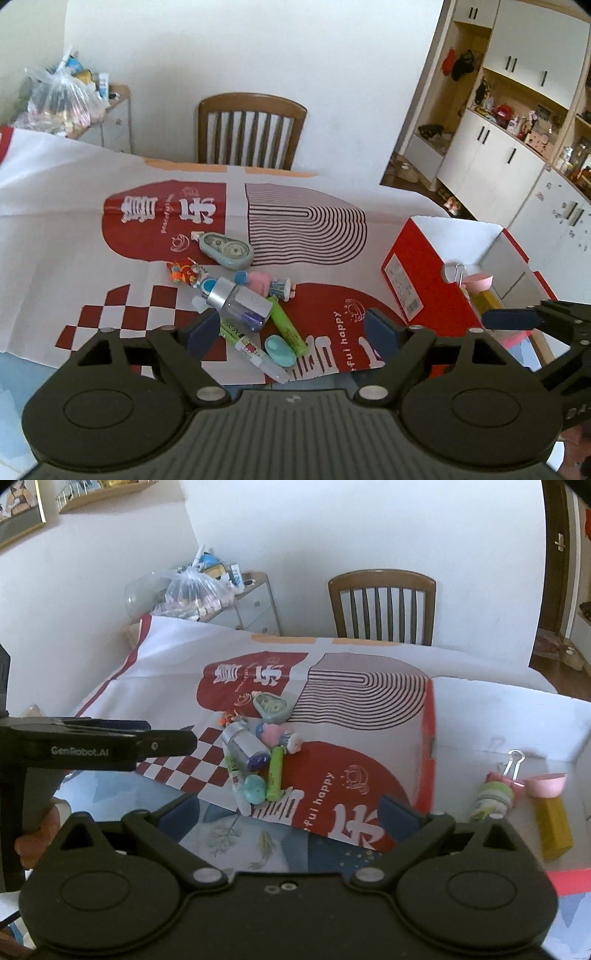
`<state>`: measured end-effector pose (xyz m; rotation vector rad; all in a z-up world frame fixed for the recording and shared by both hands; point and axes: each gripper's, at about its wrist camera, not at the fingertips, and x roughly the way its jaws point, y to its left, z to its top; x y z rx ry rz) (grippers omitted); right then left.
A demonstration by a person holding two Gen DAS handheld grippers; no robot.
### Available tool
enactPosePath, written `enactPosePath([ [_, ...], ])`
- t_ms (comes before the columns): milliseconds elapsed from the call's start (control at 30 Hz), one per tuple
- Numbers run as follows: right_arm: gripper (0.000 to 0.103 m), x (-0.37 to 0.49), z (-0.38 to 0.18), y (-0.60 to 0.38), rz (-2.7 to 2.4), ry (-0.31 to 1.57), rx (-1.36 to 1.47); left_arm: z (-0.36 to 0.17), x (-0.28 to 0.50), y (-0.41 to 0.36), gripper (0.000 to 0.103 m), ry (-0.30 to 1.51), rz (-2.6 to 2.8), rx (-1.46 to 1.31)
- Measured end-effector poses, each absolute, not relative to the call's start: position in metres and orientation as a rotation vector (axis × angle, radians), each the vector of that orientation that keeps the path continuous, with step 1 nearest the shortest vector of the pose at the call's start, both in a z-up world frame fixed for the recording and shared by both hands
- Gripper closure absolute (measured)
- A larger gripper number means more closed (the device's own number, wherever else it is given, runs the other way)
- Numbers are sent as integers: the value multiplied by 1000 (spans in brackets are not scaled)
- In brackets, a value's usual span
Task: Organize rigid objects
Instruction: 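Withdraw both tools from the shoebox toward the items on the table, then grasp the green stick with the right gripper while the left gripper grasps the clear bottle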
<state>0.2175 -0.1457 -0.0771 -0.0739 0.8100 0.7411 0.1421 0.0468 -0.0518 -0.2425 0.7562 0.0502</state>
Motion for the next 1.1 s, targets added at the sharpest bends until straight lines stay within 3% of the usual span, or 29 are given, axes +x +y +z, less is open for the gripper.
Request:
enactPosePath([
  [67, 0, 221, -82, -137, 738, 817, -83, -58, 145, 55, 17, 759, 30, -251],
  [133, 0, 223, -88, -128, 731, 817, -102, -64, 149, 63, 5, 760, 10, -265],
  [200, 0, 227, -93, -120, 721, 820, -121, -72, 154, 73, 0, 772, -13, -295],
  [767, 3, 257, -141, -64, 665, 846, -248, -117, 204, 103, 0, 772, 55, -248],
  [1100, 21, 278, -166, -42, 650, 845, -291, -137, 219, 91, 0, 747, 41, -105],
])
